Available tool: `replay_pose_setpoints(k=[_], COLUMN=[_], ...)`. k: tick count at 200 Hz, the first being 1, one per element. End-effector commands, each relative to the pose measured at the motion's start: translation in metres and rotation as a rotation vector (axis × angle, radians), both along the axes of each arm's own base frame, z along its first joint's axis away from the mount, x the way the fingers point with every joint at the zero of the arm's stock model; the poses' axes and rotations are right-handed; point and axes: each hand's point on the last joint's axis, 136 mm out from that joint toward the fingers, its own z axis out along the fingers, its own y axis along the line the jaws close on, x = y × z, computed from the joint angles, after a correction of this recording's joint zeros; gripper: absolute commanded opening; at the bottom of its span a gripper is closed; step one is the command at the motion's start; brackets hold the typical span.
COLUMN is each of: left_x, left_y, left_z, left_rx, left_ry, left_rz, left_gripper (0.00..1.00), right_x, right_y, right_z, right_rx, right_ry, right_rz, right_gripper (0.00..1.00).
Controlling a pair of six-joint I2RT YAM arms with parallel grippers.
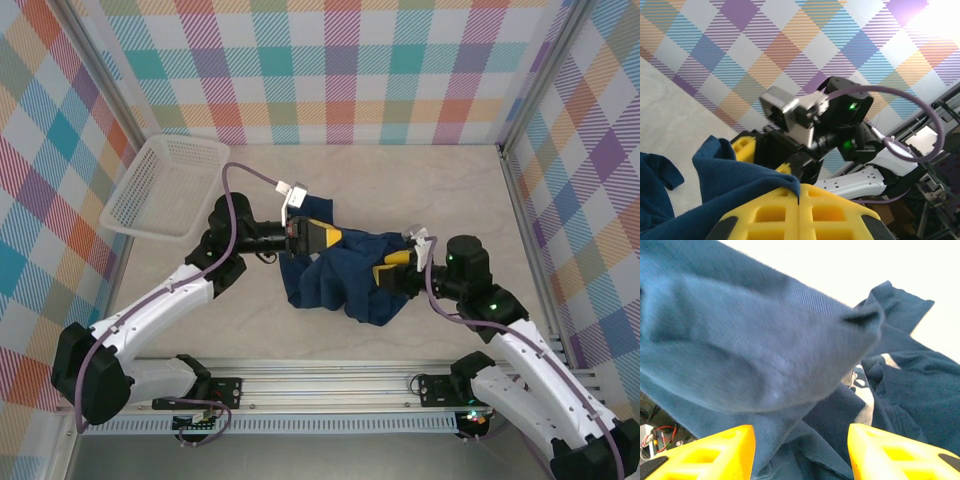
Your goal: Fold the inside-out t-shirt
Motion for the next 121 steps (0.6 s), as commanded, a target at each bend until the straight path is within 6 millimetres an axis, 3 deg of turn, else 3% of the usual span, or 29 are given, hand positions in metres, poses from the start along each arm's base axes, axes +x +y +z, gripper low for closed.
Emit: replay_pose_setpoints(k=[1, 20, 40, 77, 121], left_x=[-0.012, -0.015, -0.018, -0.020, -0.021], left_y=[0.007, 0.009, 0.008, 0.006, 0.005], left_z=[0.006, 0.004, 0.001, -0.004, -0.005], left_rx=[0.004, 0.024, 0.045, 0.066, 0.074], left_ry=[-0.160, -0.201, -0.218, -0.217, -0.215], left_rz=[-0.021, -0.025, -0.032, -0.044, -0.048], left_gripper=[0.00, 0.00, 0.00, 0.00, 0.00], right_x=[0.000, 0.006, 0.004, -0.005, 0.003], right_y=[-0.012, -0.013, 0.006, 0.031, 0.045], right_z=[0.034, 0.050, 0.053, 0.061, 0.048], right_rx=[0.026, 0.032, 0.027, 0.010, -0.027], right_ry=[-0.047, -0.055, -0.018, -0.049, -0.014], right_rz=[-0.078, -0.096, 0.023, 0.219, 0.284], right_gripper=[0.53, 0.53, 0.53, 0.44, 0.48])
